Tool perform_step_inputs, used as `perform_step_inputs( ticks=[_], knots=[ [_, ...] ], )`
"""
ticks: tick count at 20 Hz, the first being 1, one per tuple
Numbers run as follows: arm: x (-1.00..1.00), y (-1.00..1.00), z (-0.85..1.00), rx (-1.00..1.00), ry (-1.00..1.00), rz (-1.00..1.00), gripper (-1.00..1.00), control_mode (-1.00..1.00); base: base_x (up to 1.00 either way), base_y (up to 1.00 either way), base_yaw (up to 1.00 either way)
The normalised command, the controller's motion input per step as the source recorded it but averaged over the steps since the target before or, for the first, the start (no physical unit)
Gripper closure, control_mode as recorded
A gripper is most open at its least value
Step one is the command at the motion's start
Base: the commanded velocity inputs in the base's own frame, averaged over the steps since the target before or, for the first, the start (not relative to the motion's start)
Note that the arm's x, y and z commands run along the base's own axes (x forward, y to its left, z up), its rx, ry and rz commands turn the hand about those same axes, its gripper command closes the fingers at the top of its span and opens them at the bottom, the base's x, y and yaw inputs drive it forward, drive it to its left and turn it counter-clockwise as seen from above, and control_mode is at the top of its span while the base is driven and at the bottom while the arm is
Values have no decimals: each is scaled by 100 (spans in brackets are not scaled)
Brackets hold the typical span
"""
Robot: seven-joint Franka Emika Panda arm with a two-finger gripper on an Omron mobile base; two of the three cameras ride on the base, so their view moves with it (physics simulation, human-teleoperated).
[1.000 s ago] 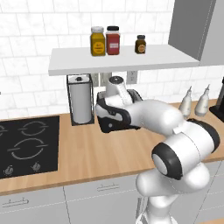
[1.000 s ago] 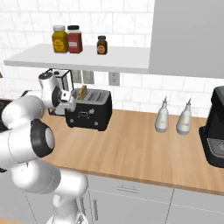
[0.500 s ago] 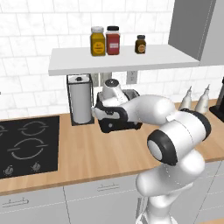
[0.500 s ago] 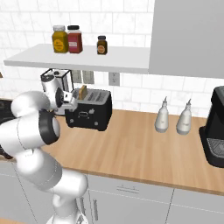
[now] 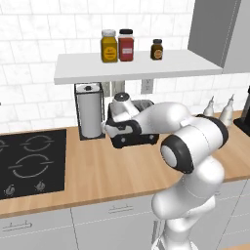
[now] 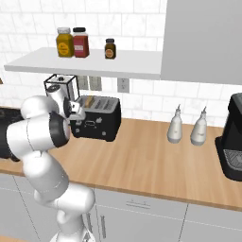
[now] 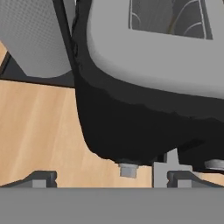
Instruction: Start the toaster. Once the lever pops up, take the bread to the plate on the dining counter.
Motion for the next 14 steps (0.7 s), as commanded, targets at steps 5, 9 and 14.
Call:
perform_step_inputs(
  ticks=[5,9,14],
  knots=[
    [-2,0,-50,0,0,0,-100,-100,0,0,0],
    [-16,0,-66,0,0,0,-100,-100,0,0,0],
    [-26,0,-67,0,0,0,-100,-100,0,0,0]
  ],
)
